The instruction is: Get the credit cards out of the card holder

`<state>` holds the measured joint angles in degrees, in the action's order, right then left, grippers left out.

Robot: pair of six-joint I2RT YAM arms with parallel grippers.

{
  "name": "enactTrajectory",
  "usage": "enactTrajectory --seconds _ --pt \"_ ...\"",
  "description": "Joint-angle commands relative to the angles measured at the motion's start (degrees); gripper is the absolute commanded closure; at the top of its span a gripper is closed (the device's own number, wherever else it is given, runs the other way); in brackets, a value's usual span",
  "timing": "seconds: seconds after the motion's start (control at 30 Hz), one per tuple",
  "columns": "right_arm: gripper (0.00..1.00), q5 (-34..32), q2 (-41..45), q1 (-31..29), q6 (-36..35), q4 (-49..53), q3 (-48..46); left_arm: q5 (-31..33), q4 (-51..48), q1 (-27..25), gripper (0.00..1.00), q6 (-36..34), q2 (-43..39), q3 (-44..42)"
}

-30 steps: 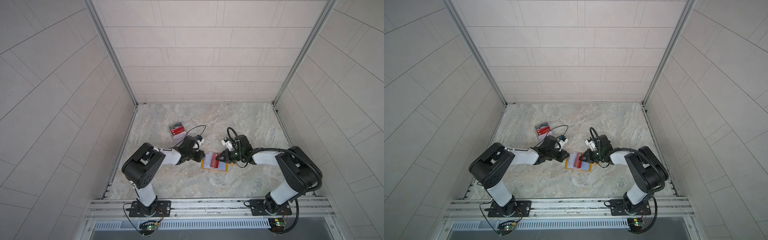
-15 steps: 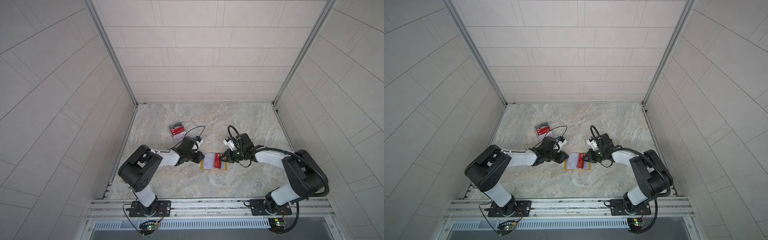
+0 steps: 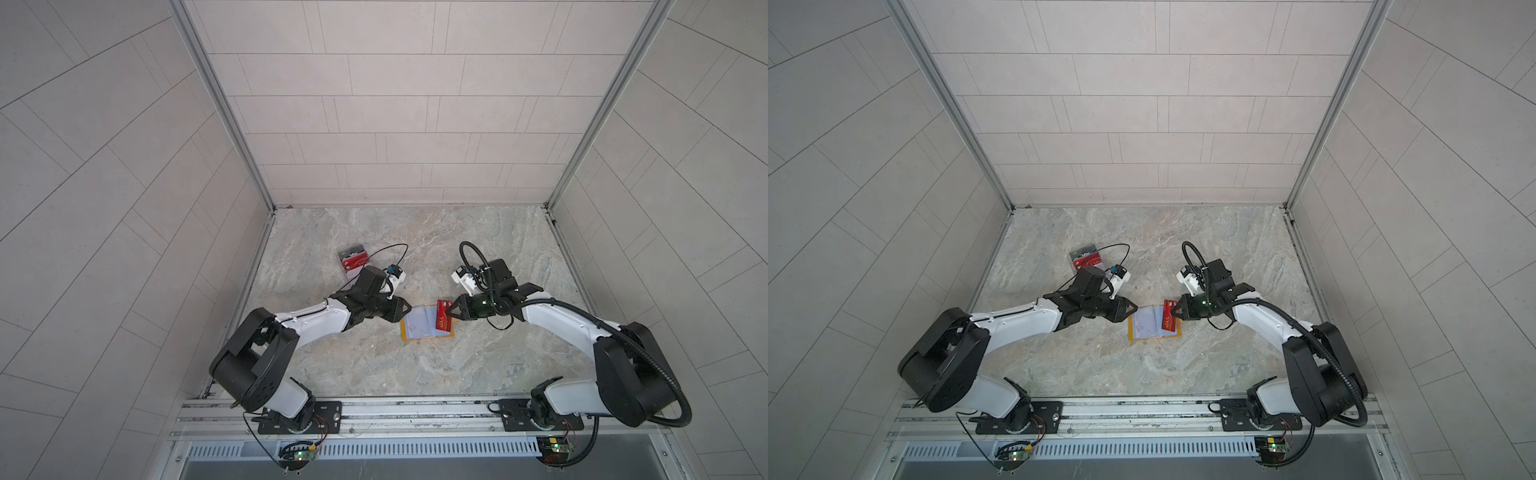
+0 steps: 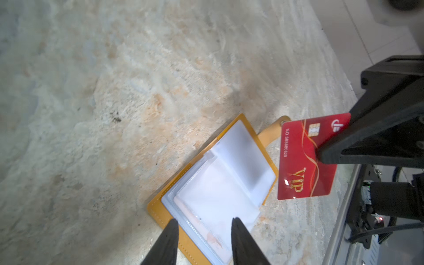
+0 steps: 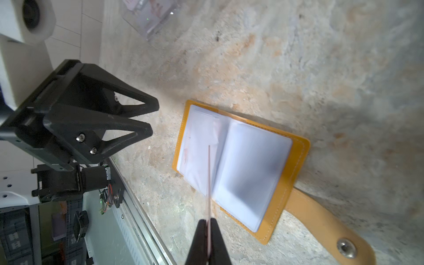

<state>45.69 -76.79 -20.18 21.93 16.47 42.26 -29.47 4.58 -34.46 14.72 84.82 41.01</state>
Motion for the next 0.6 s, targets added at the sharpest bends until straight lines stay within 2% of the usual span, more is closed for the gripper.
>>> enactTrajectory --seconds 0.0,0.27,0.37,0.57 --pt "1.0 4.8 3.0 -0.1 -2.5 -2.2 0.8 -6.0 -1.4 0.7 0.49 -1.4 -3.0 2.2" --pt "1.0 14.7 5.6 -2.1 0.3 -11.9 -0.5 -19.3 3.9 2.6 0.5 3.0 -7.3 2.7" --pt "1.0 16.4 6.2 -3.6 -0.2 -13.6 -0.4 -22.2 7.0 2.9 0.51 6.1 -8.4 2.5" --pt "1.0 17.8 6.8 -6.0 -2.3 -13.4 0.8 -27.7 4.8 2.9 0.53 5.3 -9.4 4.4"
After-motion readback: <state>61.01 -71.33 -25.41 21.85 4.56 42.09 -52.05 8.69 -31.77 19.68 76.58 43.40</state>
